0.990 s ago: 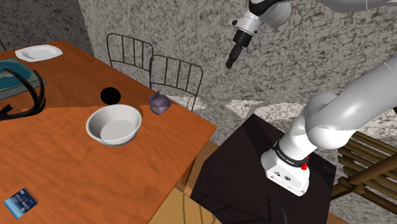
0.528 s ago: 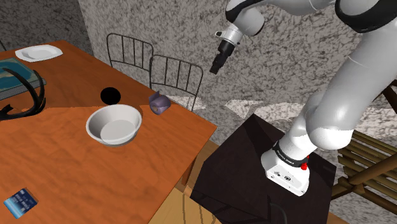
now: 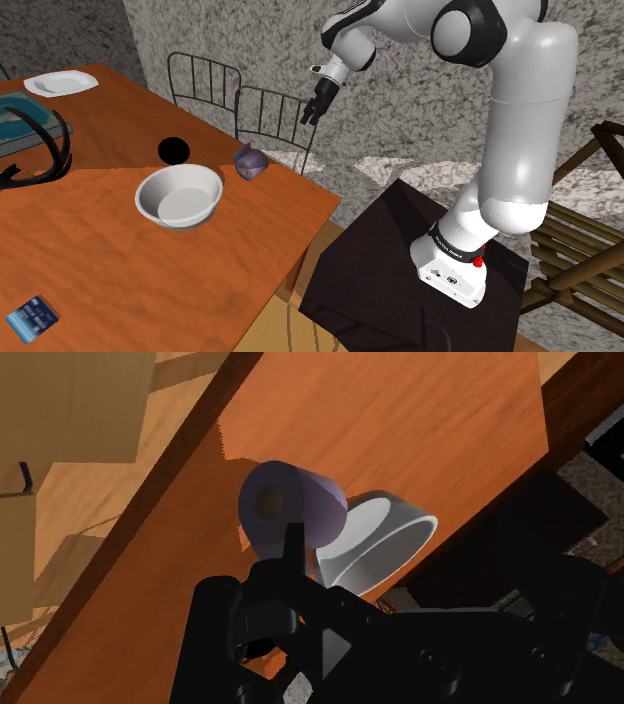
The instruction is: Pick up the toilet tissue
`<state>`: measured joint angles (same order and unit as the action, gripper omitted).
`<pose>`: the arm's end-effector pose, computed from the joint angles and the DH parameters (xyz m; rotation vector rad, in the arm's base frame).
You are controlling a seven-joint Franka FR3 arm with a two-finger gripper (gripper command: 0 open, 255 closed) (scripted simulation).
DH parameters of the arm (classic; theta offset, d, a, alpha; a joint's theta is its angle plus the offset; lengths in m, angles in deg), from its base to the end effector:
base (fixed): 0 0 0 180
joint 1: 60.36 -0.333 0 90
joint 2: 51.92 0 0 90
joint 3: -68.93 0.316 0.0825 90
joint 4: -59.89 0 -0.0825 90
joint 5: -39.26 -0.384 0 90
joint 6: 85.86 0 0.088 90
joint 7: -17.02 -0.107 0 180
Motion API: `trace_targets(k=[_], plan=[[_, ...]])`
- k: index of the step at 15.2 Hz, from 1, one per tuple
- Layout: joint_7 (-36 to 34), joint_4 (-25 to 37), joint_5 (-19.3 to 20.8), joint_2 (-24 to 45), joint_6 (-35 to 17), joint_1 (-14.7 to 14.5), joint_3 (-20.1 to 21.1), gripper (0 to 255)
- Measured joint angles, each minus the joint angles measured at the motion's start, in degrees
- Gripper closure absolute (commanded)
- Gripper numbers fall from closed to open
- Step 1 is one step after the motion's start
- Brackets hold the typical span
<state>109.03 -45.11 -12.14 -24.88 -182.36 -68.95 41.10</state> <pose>0.5878 -0.1061 0.2830 -2.1383 -1.0207 -0.2839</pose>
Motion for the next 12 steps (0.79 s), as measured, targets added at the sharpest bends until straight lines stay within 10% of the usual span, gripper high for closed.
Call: trace_targets(k=[12], plan=[[5.7,39.4,-10.8,31.8,16.7,9.1,14.3,0]])
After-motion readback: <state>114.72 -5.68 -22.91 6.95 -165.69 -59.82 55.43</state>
